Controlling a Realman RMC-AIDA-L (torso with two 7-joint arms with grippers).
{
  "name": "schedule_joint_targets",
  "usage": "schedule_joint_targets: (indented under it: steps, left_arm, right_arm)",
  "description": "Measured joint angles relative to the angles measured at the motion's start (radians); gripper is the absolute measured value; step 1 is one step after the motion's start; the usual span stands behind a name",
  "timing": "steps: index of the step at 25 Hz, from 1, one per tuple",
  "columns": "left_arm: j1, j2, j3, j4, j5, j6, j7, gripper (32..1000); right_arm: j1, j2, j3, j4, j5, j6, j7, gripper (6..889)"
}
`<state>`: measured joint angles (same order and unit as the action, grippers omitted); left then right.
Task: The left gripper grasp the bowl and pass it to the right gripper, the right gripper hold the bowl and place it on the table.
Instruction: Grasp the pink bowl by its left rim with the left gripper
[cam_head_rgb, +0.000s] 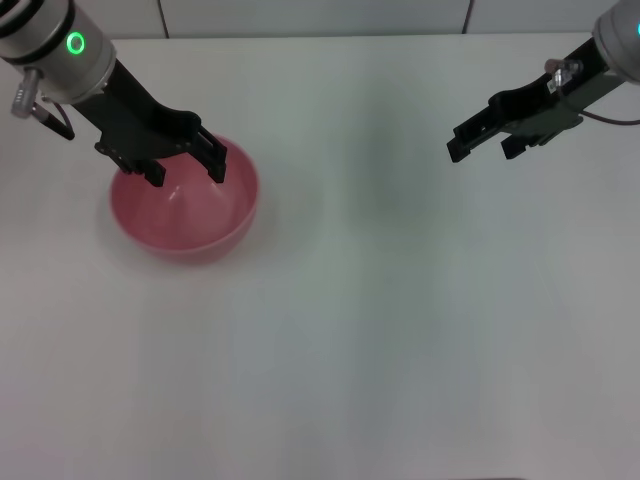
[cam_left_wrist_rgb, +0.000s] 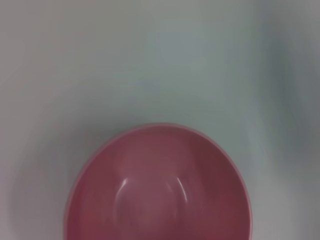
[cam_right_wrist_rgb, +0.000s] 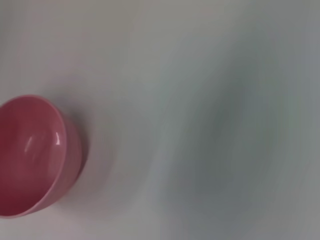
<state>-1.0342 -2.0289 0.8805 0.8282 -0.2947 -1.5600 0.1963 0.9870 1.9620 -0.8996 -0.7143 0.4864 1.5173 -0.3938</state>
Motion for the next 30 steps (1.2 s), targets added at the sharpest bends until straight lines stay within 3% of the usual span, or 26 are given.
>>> schedule_joint_targets:
  steps: [18,21,26,30]
  left_arm:
    - [-0.013,0.001,0.005,0.001,-0.001,0.013,0.007,809]
    - [-0.011,0.001,0.032,0.001,0.047,0.055,0.029,809]
    - [-0.005,-0.0006,0.062,0.0,0.188,0.136,0.062,808]
    - [-0.003,-0.0031,0.062,-0.028,0.221,0.168,0.082,808]
  right_arm:
    - [-0.007,-0.004,0.0,0.01,0.003,-0.028,-0.008,828]
    - [-0.013,-0.004,0.0,0.01,0.003,-0.033,-0.015,828]
    - [-0.019,-0.007,0.001,0.014,0.003,-0.051,-0.02,827]
    - [-0.019,-0.008,0.001,0.026,0.003,-0.062,-0.026,827]
